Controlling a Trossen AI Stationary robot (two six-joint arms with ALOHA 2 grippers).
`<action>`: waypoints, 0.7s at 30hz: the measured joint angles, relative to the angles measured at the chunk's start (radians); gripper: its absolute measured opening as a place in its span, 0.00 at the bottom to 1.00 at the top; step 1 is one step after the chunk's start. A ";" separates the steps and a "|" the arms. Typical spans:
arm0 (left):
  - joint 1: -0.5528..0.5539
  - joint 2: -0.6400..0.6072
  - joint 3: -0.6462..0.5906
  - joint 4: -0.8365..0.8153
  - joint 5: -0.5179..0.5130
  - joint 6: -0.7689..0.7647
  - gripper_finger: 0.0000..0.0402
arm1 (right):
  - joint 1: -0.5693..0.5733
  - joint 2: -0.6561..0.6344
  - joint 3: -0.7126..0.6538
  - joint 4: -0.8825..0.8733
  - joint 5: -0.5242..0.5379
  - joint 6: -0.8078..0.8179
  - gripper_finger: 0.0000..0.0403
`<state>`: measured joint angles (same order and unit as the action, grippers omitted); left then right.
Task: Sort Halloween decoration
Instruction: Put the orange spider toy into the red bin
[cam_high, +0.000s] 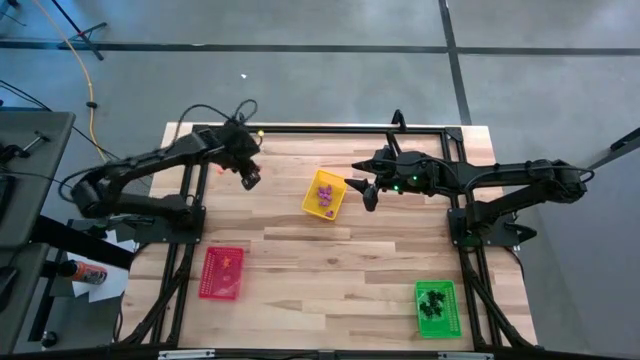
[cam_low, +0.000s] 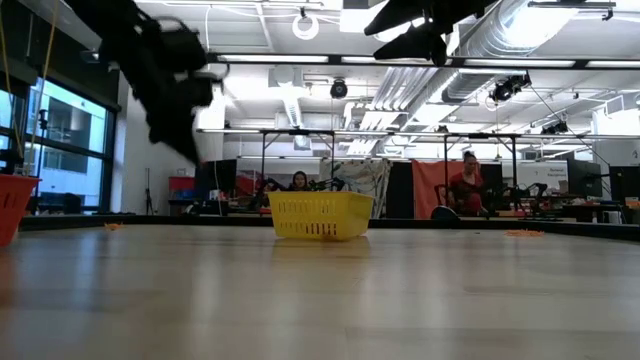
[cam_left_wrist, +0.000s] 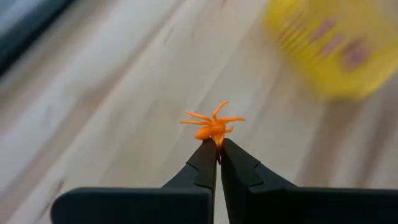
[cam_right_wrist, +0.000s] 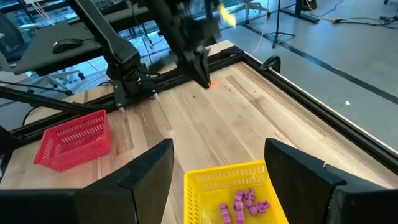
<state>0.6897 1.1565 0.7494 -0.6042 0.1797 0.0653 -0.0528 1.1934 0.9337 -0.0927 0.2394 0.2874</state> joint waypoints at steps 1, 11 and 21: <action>-0.008 -0.033 0.000 0.034 0.030 -0.013 0.00 | 0.000 0.000 0.000 0.003 0.000 0.000 0.61; -0.207 -0.205 0.002 0.599 0.152 -0.192 0.00 | 0.000 0.039 0.000 0.263 -0.107 -0.109 0.61; -0.431 -0.206 0.003 0.827 0.084 -0.194 0.00 | 0.000 0.043 0.000 0.426 -0.216 -0.114 0.61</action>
<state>0.2585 0.9508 0.7521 0.2229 0.2635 -0.1291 -0.0532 1.2364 0.9337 0.3335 0.0235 0.1732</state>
